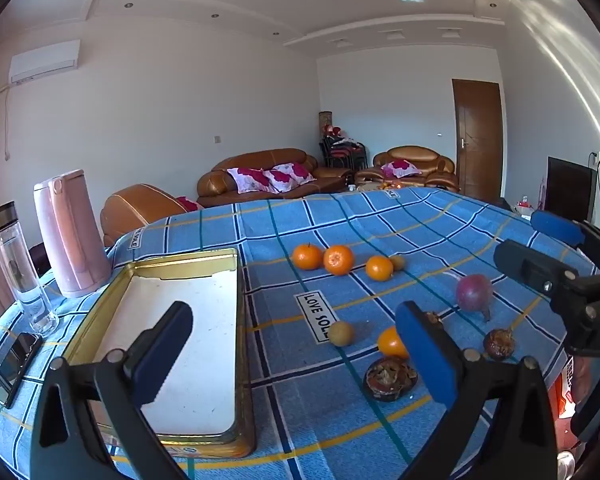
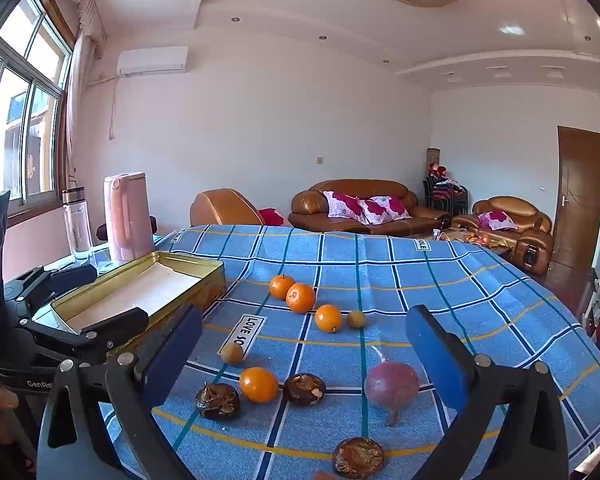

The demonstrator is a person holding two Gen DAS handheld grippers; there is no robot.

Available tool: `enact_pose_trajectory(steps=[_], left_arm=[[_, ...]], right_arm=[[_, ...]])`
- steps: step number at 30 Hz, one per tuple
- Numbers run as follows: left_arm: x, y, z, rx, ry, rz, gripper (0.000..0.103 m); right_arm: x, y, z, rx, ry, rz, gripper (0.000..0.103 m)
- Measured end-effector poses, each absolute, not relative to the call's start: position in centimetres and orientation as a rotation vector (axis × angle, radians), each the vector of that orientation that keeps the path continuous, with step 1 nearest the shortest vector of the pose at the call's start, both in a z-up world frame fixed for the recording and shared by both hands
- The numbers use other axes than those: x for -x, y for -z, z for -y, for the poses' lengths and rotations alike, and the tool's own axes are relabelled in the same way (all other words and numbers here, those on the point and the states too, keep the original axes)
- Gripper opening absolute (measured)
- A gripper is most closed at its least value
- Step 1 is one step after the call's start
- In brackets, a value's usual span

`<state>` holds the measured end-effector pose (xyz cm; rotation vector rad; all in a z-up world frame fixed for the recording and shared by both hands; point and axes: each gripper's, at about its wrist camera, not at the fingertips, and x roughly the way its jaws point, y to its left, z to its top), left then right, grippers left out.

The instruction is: Organize fruits

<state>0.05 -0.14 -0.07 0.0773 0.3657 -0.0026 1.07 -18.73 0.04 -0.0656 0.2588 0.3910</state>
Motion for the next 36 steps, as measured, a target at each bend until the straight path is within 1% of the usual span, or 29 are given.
enact_pose_trajectory(steps=[2, 13, 36], left_arm=[[0.0, 0.4, 0.9, -0.113, -0.005, -0.365, 0.103], [-0.2, 1.4, 1.1, -0.117, 0.001, -0.383, 0.103], [-0.3, 1.4, 0.9, -0.116, -0.007, -0.384, 0.103]], right_arm=[[-1.1, 0.1, 18.7, 0.068, -0.389, -0.261, 0.102], [-0.9, 0.6, 19.3, 0.07, -0.369, -0.279, 0.102], [-0.8, 0.6, 19.5, 0.074, -0.365, -0.284, 0.102]])
